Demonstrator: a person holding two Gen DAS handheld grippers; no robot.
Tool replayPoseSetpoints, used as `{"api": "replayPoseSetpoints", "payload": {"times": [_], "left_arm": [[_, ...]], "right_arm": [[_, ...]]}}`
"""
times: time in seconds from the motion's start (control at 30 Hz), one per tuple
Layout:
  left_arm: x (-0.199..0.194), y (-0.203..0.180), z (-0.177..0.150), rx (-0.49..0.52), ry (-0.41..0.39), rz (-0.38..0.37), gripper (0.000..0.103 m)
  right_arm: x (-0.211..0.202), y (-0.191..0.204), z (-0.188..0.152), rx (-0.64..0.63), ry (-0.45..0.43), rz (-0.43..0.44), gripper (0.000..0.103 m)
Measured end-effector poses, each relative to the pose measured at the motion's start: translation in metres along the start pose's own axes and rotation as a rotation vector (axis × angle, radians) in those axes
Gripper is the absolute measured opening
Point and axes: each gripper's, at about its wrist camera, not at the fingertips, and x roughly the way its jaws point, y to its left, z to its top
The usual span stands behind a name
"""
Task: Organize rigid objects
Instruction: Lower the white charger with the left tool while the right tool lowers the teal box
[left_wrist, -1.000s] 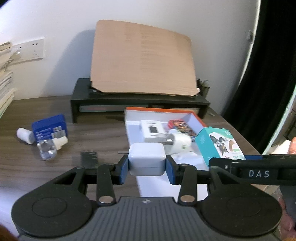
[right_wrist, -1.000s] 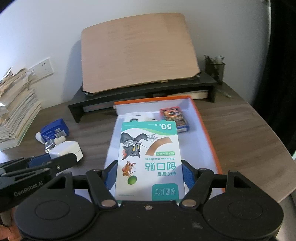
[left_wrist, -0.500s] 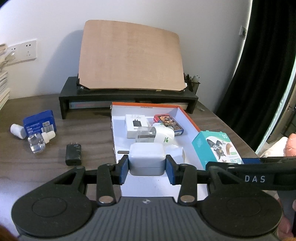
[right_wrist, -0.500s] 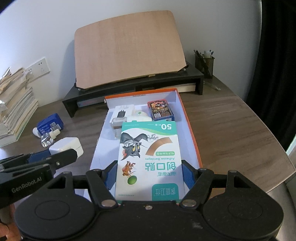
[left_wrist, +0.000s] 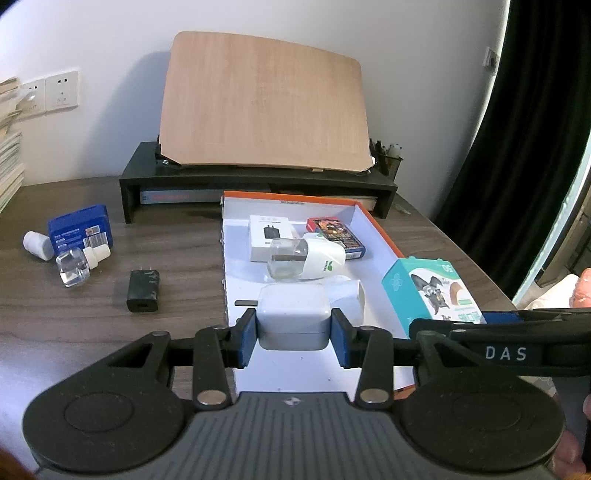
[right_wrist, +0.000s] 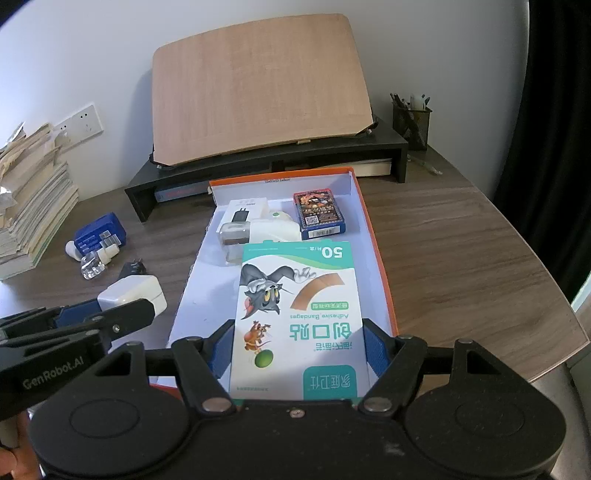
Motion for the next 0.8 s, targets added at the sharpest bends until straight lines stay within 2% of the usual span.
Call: {"api": "replayPoseSetpoints", "payload": {"times": [0.37, 0.8], "left_arm": [[0.01, -0.004, 0.007, 0.011, -0.002, 0.008, 0.042], [0.023, -0.009, 0.02, 0.044, -0.001, -0.014, 0.042]], "right_arm": [[0.006, -0.008, 0.01, 0.005, -0.012, -0.006, 0.084], [0.012, -0.03, 0.015, 0.059, -0.036, -0.053, 0.084]]}}
